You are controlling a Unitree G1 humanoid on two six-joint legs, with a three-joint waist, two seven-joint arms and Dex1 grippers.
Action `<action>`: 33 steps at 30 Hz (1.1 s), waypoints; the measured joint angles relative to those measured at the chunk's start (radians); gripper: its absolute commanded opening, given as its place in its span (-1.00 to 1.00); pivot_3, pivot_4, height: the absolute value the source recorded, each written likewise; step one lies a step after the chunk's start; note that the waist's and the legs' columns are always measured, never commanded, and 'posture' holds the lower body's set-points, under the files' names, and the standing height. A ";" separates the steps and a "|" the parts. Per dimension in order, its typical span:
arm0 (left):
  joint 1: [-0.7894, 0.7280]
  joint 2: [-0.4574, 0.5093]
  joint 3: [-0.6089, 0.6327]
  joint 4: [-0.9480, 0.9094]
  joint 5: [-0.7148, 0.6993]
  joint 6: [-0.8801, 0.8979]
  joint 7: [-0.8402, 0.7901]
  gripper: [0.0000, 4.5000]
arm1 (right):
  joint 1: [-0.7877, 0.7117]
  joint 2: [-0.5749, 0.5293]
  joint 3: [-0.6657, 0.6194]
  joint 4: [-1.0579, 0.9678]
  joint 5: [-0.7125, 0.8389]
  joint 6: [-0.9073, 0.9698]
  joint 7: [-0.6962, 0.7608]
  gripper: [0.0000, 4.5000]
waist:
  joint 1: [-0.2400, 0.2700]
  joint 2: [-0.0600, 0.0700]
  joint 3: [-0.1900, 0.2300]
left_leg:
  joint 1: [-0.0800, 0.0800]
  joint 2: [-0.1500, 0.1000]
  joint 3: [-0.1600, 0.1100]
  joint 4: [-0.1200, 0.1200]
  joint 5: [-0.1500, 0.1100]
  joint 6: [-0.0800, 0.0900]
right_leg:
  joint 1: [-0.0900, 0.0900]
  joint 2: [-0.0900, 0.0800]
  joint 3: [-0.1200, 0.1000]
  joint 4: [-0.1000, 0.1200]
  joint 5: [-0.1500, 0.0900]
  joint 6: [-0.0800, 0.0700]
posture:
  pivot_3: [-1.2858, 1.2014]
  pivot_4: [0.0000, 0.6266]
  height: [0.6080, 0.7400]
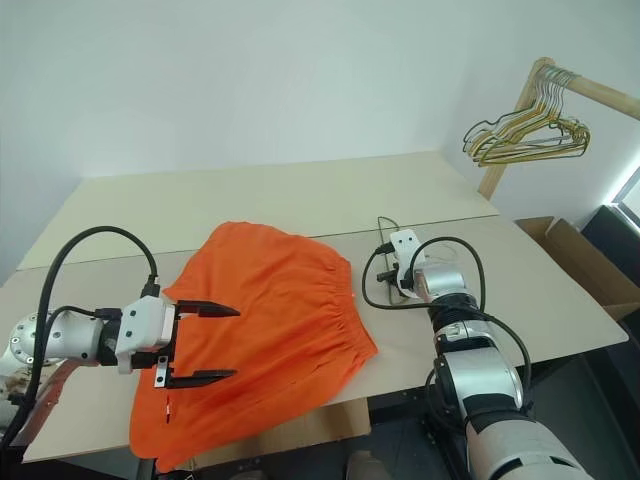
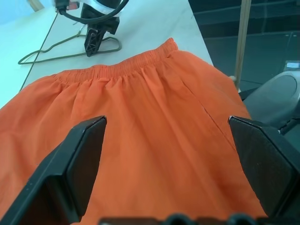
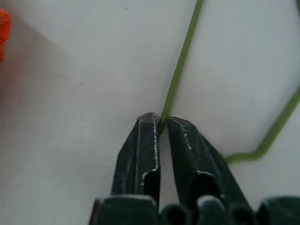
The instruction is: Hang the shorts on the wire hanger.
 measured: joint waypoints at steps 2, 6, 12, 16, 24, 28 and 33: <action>-0.004 -0.003 -0.014 -0.002 0.011 0.000 0.006 1.00 | 0.005 0.003 0.012 -0.001 -0.016 -0.007 0.001 -1.00 | 0.001 0.000 -0.002 | 0.001 0.000 0.000 0.000 0.000 0.000 | 0.001 0.000 0.000 0.000 0.000 0.000 | 0.07 -1.00 1.00; -0.013 -0.006 -0.028 -0.003 0.017 0.000 0.013 1.00 | 0.016 0.002 0.021 -0.005 -0.024 -0.010 -0.004 -1.00 | 0.003 0.000 -0.003 | 0.010 0.000 -0.002 -0.001 0.000 0.000 | 0.013 0.000 -0.002 -0.004 -0.001 0.000 | 0.06 -1.00 1.00; -0.097 -0.099 -0.045 0.006 0.047 0.012 0.119 1.00 | 0.100 0.008 -0.015 -0.067 -0.024 -0.134 -0.108 -1.00 | 0.012 0.000 -0.002 | 0.013 0.000 -0.003 -0.001 0.000 0.000 | 0.016 0.000 -0.001 -0.004 -0.003 0.005 | 0.07 -1.00 1.00; -0.201 -0.258 -0.010 0.011 -0.115 0.198 0.281 1.00 | 0.209 0.014 -0.040 -0.262 -0.006 -0.281 -0.126 -1.00 | 0.015 0.003 0.000 | 0.007 -0.001 -0.007 -0.001 0.000 0.000 | 0.010 0.000 0.000 -0.004 -0.001 0.002 | 0.06 -1.00 1.00; -0.350 -0.505 0.086 0.121 -0.505 0.494 0.556 1.00 | 0.370 0.072 0.032 -0.689 -0.044 -0.677 -0.127 -1.00 | 0.012 0.004 0.000 | 0.003 -0.002 -0.015 0.000 -0.002 0.000 | 0.008 -0.001 -0.002 -0.003 -0.001 0.002 | 0.06 -1.00 1.00; -0.433 -0.569 0.150 0.194 -0.630 0.563 0.673 1.00 | 0.446 0.094 0.093 -0.779 -0.072 -0.811 -0.124 -1.00 | 0.020 0.004 0.000 | 0.002 -0.004 -0.015 0.002 -0.002 -0.001 | 0.009 -0.003 -0.002 -0.004 -0.001 0.003 | 0.04 -1.00 1.00; -0.449 -0.577 0.197 0.205 -0.730 0.592 0.698 1.00 | 0.506 0.114 0.138 -0.865 -0.076 -0.928 -0.114 -1.00 | 0.016 0.004 0.000 | 0.002 -0.003 -0.015 0.001 -0.002 -0.001 | 0.008 -0.002 -0.002 -0.005 -0.001 0.003 | 0.04 -1.00 1.00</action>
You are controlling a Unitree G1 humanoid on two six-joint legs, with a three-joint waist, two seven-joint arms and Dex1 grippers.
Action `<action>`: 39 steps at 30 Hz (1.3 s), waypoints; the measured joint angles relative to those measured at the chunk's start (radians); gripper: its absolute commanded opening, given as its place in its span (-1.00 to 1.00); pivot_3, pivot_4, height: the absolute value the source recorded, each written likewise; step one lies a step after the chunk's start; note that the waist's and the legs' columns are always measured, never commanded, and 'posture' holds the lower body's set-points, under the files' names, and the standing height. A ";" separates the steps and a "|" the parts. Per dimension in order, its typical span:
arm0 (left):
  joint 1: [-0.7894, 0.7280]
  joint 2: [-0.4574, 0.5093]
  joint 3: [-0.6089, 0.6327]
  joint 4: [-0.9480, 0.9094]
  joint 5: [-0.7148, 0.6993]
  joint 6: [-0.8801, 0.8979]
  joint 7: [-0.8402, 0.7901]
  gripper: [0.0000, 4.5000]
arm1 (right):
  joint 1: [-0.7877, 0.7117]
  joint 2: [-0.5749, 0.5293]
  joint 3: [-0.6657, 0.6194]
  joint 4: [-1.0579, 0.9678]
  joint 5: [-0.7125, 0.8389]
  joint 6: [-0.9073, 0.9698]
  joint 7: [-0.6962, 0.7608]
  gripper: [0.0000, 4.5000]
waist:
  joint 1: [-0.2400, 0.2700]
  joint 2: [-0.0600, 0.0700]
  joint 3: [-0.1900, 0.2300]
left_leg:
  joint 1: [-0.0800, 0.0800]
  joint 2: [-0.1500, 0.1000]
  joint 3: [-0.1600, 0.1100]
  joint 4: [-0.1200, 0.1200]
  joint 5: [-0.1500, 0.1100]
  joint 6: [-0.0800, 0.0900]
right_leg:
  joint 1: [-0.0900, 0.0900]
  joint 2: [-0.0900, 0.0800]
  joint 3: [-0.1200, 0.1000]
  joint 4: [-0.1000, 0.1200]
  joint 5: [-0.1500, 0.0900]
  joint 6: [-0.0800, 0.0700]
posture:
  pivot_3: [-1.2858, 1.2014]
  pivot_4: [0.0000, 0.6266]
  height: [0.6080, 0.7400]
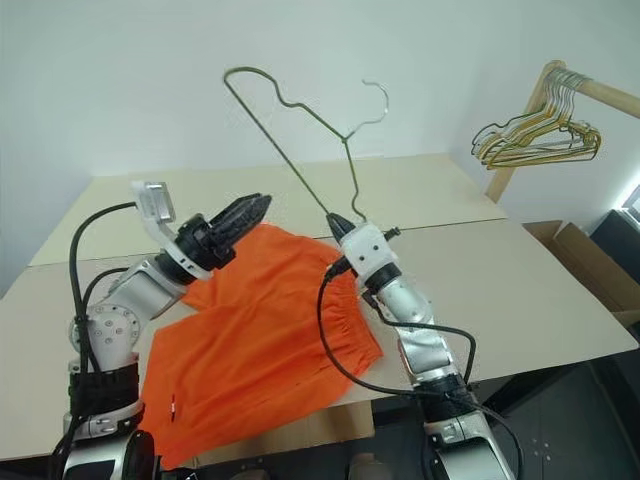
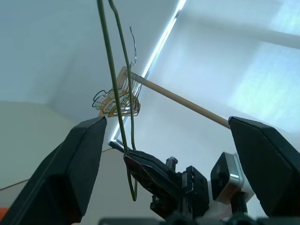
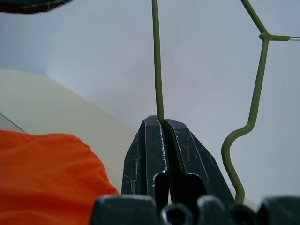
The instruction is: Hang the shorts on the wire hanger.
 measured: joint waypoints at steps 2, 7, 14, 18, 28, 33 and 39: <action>0.000 0.002 0.005 0.000 -0.004 0.002 0.019 1.00 | 0.019 0.007 0.020 -0.017 -0.001 -0.026 0.007 -1.00 | 0.000 0.000 0.000 | 0.000 0.000 0.000 0.000 0.000 0.000 | 0.000 0.000 0.000 0.000 0.000 0.000 | 0.04 -1.00 1.00; 0.000 0.006 0.010 -0.007 -0.004 -0.001 0.029 1.00 | 0.065 -0.022 0.072 -0.021 -0.019 -0.079 0.065 -1.00 | 0.004 0.000 0.000 | 0.002 -0.001 0.000 0.000 0.000 -0.001 | 0.002 0.000 0.000 -0.001 0.000 0.000 | 0.05 -1.00 1.00; 0.000 -0.010 0.022 -0.033 -0.004 -0.031 0.058 0.45 | 0.072 -0.037 0.095 -0.013 -0.040 -0.104 0.089 -1.00 | 0.011 0.000 0.000 | 0.002 -0.001 0.001 0.000 0.000 -0.001 | 0.002 0.000 -0.001 0.000 0.000 0.000 | 0.05 -1.00 1.00; 0.001 -0.008 0.024 -0.033 -0.001 -0.031 0.090 -0.16 | 0.071 -0.029 0.094 -0.010 -0.050 -0.104 0.085 -1.00 | 0.019 0.000 0.000 | 0.002 -0.001 0.002 0.000 0.000 -0.001 | 0.003 0.000 -0.001 -0.001 0.000 0.000 | 0.05 -1.00 1.00; 0.001 -0.035 0.022 -0.031 0.014 -0.047 0.154 -0.98 | 0.071 -0.011 0.092 -0.036 -0.058 -0.048 0.078 -1.00 | 0.020 0.000 0.000 | 0.002 -0.001 0.004 0.000 0.000 -0.001 | 0.002 0.000 -0.001 -0.001 0.000 0.000 | 0.05 -1.00 1.00; 0.001 -0.042 -0.003 -0.031 0.080 -0.081 0.163 -1.00 | 0.072 -0.005 0.095 -0.053 -0.058 0.029 0.090 -0.49 | 0.021 0.000 0.000 | 0.002 -0.001 0.005 0.000 0.000 -0.001 | 0.003 0.000 -0.001 -0.001 0.000 0.000 | 0.04 -1.00 1.00; -0.003 -0.046 -0.002 0.019 0.123 -0.121 0.154 -1.00 | 0.078 -0.010 0.095 -0.053 -0.079 0.033 0.083 0.39 | 0.019 0.000 0.000 | 0.001 -0.001 0.006 0.000 0.000 -0.001 | 0.002 0.000 -0.002 -0.002 0.000 -0.001 | 0.04 -1.00 1.00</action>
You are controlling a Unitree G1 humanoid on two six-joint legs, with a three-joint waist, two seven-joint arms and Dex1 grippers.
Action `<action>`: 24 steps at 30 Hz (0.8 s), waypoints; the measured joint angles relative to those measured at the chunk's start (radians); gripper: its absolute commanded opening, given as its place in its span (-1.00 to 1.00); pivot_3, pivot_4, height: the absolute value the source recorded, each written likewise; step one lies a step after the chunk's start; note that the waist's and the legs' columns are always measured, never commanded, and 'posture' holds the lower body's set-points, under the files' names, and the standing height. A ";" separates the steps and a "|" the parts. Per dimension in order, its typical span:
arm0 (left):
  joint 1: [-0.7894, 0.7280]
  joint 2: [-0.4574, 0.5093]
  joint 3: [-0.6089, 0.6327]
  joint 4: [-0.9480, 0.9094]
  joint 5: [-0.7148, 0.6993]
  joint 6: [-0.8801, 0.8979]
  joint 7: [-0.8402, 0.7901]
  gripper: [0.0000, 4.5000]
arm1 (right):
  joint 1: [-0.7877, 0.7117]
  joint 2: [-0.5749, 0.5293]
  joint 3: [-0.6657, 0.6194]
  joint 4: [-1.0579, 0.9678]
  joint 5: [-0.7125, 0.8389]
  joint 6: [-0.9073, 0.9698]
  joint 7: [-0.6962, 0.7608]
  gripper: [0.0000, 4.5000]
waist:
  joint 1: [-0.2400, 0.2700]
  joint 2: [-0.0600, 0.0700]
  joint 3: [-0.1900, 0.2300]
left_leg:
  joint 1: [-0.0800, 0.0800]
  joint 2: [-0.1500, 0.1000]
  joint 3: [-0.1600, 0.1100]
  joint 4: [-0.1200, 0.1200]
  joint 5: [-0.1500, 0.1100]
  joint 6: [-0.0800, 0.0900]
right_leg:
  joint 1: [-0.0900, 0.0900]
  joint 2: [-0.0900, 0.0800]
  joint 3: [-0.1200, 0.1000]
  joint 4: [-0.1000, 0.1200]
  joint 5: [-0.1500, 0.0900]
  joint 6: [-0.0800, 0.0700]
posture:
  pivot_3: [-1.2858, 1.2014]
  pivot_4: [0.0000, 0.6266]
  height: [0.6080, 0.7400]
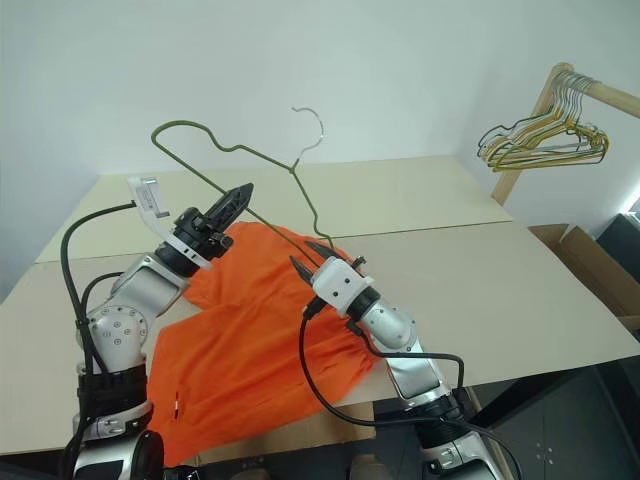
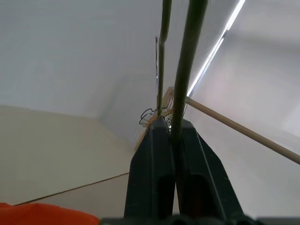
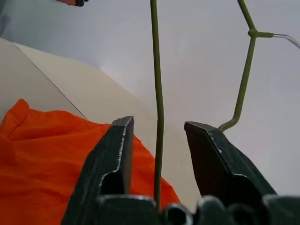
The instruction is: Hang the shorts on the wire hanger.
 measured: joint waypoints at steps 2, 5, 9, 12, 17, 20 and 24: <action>-0.005 0.018 0.005 0.016 0.008 -0.013 -0.028 -1.00 | 0.006 -0.016 -0.004 -0.014 0.035 0.028 0.032 0.39 | 0.000 0.000 0.000 | 0.000 0.000 0.000 0.000 0.000 0.000 | 0.000 0.000 0.000 -0.001 0.000 0.000 | 0.04 -1.00 1.00; -0.009 0.098 0.010 0.025 0.020 -0.019 -0.132 -1.00 | -0.020 -0.080 -0.063 -0.111 0.307 0.297 0.193 0.39 | -0.001 0.000 0.000 | -0.001 0.000 -0.001 0.000 0.000 0.000 | 0.000 0.000 -0.001 -0.001 0.000 0.000 | 0.04 -1.00 1.00; -0.009 0.176 0.023 0.029 0.006 -0.021 -0.317 -1.00 | -0.134 -0.230 -0.205 -0.161 0.609 0.645 0.352 0.39 | 0.001 0.000 0.001 | -0.002 0.002 -0.002 0.000 0.000 0.000 | 0.002 0.000 -0.005 -0.007 0.000 0.000 | 0.04 -1.00 1.00; -0.009 0.220 0.026 0.044 -0.010 -0.024 -0.473 -1.00 | -0.229 -0.365 -0.229 -0.112 0.799 0.916 0.513 0.39 | 0.001 0.001 0.001 | -0.004 0.002 -0.002 -0.001 0.000 0.000 | 0.001 0.000 -0.007 -0.009 0.000 -0.001 | 0.03 -1.00 1.00; -0.048 0.234 0.040 0.104 -0.058 -0.018 -0.605 -1.00 | -0.350 -0.462 -0.194 0.074 0.889 1.112 0.773 0.39 | 0.001 0.001 0.001 | -0.005 0.002 -0.003 -0.001 0.000 0.001 | 0.001 0.000 -0.008 -0.010 0.000 -0.001 | 0.03 -1.00 1.00; -0.085 0.234 0.040 0.113 -0.073 -0.018 -0.644 -1.00 | -0.376 -0.458 -0.140 0.147 0.892 1.131 0.901 0.39 | -0.001 0.001 0.001 | -0.005 0.002 -0.003 -0.001 0.000 0.001 | 0.001 0.000 -0.008 -0.010 0.000 0.000 | 0.04 -1.00 1.00; -0.090 0.222 0.042 0.135 -0.085 -0.011 -0.648 -1.00 | -0.387 -0.407 -0.090 0.175 0.862 1.120 0.953 0.39 | -0.001 0.001 0.001 | -0.006 0.002 -0.003 -0.001 0.000 0.001 | 0.000 0.000 -0.008 -0.009 0.000 0.000 | 0.04 -1.00 1.00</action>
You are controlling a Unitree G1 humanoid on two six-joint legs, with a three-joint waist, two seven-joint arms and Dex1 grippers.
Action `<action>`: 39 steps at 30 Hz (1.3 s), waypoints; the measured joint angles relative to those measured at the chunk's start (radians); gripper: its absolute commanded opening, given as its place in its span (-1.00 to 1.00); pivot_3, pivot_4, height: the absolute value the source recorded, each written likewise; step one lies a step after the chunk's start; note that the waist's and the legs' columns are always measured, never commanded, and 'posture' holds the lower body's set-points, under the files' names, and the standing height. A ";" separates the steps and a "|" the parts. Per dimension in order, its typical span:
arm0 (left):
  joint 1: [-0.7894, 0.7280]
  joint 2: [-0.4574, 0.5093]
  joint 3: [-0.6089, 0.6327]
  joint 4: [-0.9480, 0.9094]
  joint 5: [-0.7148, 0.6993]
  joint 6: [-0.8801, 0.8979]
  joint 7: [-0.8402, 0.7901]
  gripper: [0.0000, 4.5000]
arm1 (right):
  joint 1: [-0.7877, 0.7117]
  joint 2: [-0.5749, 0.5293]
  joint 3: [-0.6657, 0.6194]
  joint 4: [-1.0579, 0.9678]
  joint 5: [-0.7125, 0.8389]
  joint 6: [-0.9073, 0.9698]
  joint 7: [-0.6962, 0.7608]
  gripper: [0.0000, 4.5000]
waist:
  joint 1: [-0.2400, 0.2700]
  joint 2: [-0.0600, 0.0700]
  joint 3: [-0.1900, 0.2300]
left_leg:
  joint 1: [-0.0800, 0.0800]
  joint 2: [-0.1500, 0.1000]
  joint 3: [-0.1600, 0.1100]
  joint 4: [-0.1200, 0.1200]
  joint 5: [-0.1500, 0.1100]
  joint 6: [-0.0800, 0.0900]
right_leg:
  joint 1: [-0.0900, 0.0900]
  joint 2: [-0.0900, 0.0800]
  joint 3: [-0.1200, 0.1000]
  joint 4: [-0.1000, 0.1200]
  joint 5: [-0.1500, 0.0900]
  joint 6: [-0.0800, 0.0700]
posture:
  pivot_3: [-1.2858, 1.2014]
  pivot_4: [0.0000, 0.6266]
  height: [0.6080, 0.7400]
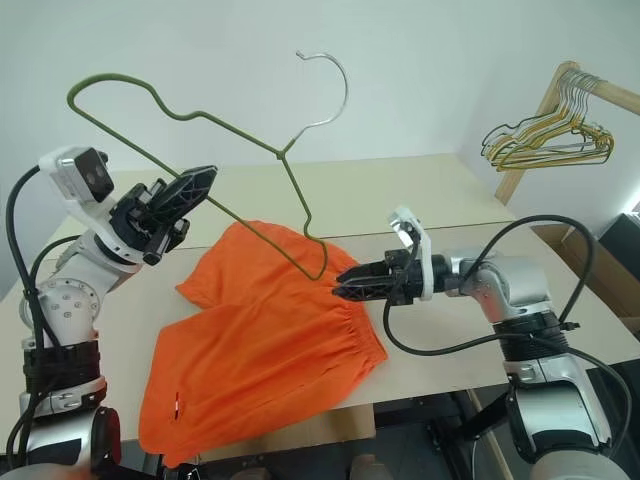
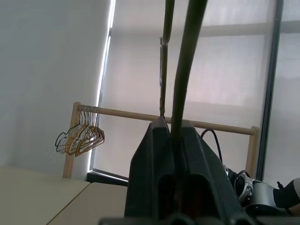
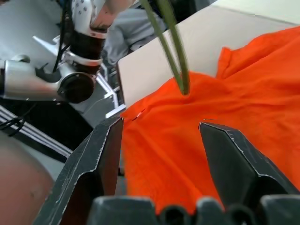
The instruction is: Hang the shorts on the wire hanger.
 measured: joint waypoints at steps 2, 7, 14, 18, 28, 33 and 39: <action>0.001 -0.009 -0.001 -0.003 0.000 0.000 -0.007 -1.00 | -0.015 0.042 0.005 0.008 -0.014 -0.004 -0.009 0.39 | 0.001 0.000 0.000 | 0.000 0.000 0.000 0.000 0.000 0.000 | 0.000 0.000 0.000 0.001 0.000 0.000 | 0.04 -1.00 1.00; 0.016 -0.018 -0.002 -0.010 0.000 0.000 -0.002 -1.00 | -0.024 0.079 -0.004 0.018 -0.029 -0.032 -0.038 0.39 | 0.011 0.000 0.000 | -0.001 0.000 -0.001 0.000 0.000 0.000 | 0.000 0.000 -0.001 0.000 0.000 0.000 | 0.05 -1.00 1.00; 0.018 -0.029 -0.002 -0.012 0.001 0.000 0.006 -1.00 | -0.039 0.089 -0.014 0.046 -0.038 -0.032 -0.043 0.39 | 0.024 0.000 0.000 | -0.001 0.000 -0.001 0.000 0.000 0.000 | 0.000 0.000 -0.001 0.000 0.000 0.000 | 0.04 -1.00 1.00; 0.018 -0.040 -0.005 -0.012 0.001 0.001 0.005 -1.00 | -0.058 0.111 -0.033 0.046 -0.036 -0.031 -0.047 0.39 | 0.025 0.000 0.000 | -0.001 0.000 -0.001 0.000 0.000 0.000 | 0.000 0.000 -0.001 0.001 0.000 0.000 | 0.04 -1.00 1.00; 0.033 -0.065 -0.011 -0.011 0.001 0.000 0.004 -1.00 | -0.060 0.113 -0.034 0.062 -0.036 -0.018 -0.031 -0.30 | 0.024 0.000 0.000 | -0.001 0.000 -0.001 0.000 0.000 0.000 | 0.000 0.000 -0.002 0.000 0.000 0.000 | 0.04 -1.00 1.00; 0.038 -0.070 -0.003 -0.009 -0.003 -0.001 0.011 -1.00 | -0.061 0.113 -0.032 0.057 -0.035 -0.018 -0.010 -0.99 | 0.024 0.000 0.000 | -0.001 0.000 -0.001 0.000 0.000 0.000 | 0.000 0.000 -0.002 0.000 0.000 0.000 | 0.04 -1.00 1.00; 0.058 -0.078 0.000 -0.004 0.037 -0.033 0.018 -0.39 | -0.061 0.113 -0.030 0.052 -0.036 -0.018 0.001 -1.00 | 0.025 0.000 0.000 | -0.001 0.000 -0.002 0.000 0.000 0.000 | 0.000 0.000 -0.002 0.000 0.000 0.000 | 0.04 -1.00 1.00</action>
